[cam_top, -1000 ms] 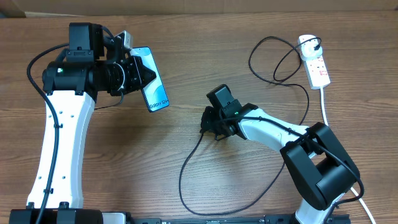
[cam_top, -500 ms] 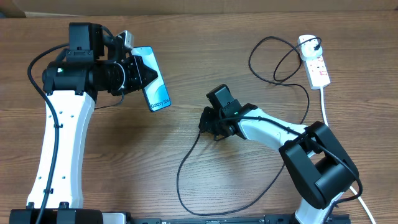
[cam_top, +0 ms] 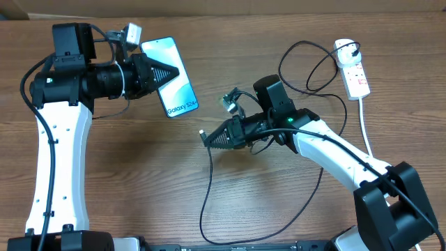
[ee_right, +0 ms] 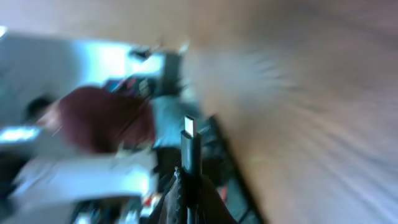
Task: Plug charger to phone and switch on socket
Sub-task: 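Grasp the USB-C cable plug with the right gripper and lift it, then move the held plug toward the phone's bottom port with the right gripper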
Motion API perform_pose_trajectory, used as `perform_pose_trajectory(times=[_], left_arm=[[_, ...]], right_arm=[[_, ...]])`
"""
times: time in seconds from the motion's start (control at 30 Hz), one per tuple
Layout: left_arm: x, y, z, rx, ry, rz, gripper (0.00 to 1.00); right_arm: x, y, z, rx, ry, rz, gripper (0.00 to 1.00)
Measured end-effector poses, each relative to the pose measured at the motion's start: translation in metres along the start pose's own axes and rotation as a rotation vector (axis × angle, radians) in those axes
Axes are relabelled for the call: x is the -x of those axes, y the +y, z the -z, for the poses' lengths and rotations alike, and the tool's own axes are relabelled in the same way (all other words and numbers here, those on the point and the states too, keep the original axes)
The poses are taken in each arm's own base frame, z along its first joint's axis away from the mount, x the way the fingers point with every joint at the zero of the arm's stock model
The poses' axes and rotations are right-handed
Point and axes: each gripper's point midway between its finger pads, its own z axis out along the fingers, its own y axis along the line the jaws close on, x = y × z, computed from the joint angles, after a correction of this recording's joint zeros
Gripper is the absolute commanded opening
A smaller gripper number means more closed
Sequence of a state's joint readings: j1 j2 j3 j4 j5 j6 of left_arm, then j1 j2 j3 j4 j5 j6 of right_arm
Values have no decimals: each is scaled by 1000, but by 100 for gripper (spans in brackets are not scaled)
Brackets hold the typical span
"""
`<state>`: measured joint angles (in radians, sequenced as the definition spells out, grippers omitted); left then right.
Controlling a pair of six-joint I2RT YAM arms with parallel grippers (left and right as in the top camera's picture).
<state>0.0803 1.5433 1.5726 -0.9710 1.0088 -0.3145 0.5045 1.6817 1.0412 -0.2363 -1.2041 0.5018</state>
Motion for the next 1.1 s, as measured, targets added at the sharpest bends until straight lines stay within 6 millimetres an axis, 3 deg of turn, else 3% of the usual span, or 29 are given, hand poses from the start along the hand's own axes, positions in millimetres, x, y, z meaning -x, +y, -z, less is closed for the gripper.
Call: perform_pose_trajectory(times=[0.07, 0.23, 0.47, 0.73, 0.97, 1.1], left_arm=[[-1, -7, 0, -38, 8, 8, 4], [1, -18, 1, -97, 13, 15, 4], [13, -25, 5, -141, -14, 71, 4], [24, -13, 19, -122, -59, 205, 4], [25, -8, 18, -95, -70, 248, 4], [25, -7, 18, -89, -71, 255, 4]], right_arm=[[-6, 20, 1, 106, 52, 48, 4], [-7, 44, 5, 213, 94, 113, 4], [31, 79, 20, 243, -10, 216, 4], [43, 82, 23, 230, -65, 123, 4], [46, 107, 25, 277, -84, 190, 4], [46, 110, 25, 283, -77, 142, 4]])
